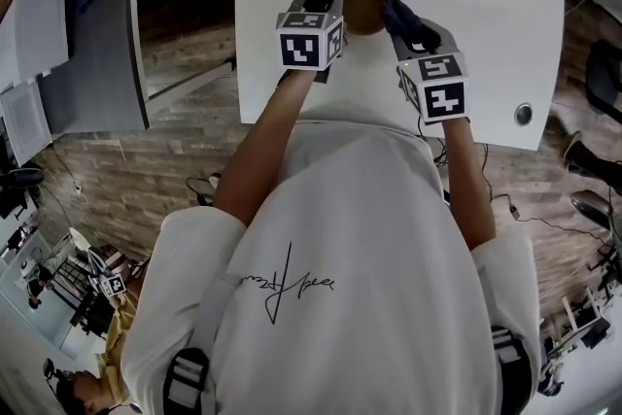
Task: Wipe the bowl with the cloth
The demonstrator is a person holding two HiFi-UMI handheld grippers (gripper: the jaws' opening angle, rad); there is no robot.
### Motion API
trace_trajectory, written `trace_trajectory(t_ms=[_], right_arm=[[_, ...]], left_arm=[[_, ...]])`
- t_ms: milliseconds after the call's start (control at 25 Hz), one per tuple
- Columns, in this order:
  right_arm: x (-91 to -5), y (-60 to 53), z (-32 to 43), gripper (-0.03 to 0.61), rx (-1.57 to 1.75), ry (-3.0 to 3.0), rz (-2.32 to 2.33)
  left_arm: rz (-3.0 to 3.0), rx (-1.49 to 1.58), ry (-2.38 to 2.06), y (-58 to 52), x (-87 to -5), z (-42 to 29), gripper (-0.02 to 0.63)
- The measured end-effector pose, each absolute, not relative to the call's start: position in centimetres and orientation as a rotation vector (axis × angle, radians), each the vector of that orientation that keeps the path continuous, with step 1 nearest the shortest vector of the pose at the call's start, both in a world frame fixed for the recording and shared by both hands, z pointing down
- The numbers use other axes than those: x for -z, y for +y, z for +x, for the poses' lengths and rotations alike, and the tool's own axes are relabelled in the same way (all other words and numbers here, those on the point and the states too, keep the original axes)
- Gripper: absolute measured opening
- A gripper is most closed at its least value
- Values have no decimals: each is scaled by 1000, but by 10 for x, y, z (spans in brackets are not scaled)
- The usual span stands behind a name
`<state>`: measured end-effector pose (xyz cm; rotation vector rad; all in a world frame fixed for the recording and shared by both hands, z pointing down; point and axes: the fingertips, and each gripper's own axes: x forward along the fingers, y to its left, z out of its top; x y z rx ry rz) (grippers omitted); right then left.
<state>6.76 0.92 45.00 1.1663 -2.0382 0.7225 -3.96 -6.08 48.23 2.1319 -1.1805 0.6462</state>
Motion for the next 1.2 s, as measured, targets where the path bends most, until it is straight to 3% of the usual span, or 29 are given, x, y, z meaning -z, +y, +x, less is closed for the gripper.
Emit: trace_trajectory(t_ms=[1200], right_arm=[[-449,29,60,104,-839,-2126,989]], left_arm=[[2160,-708,-1217,-57,-479,-37,26]])
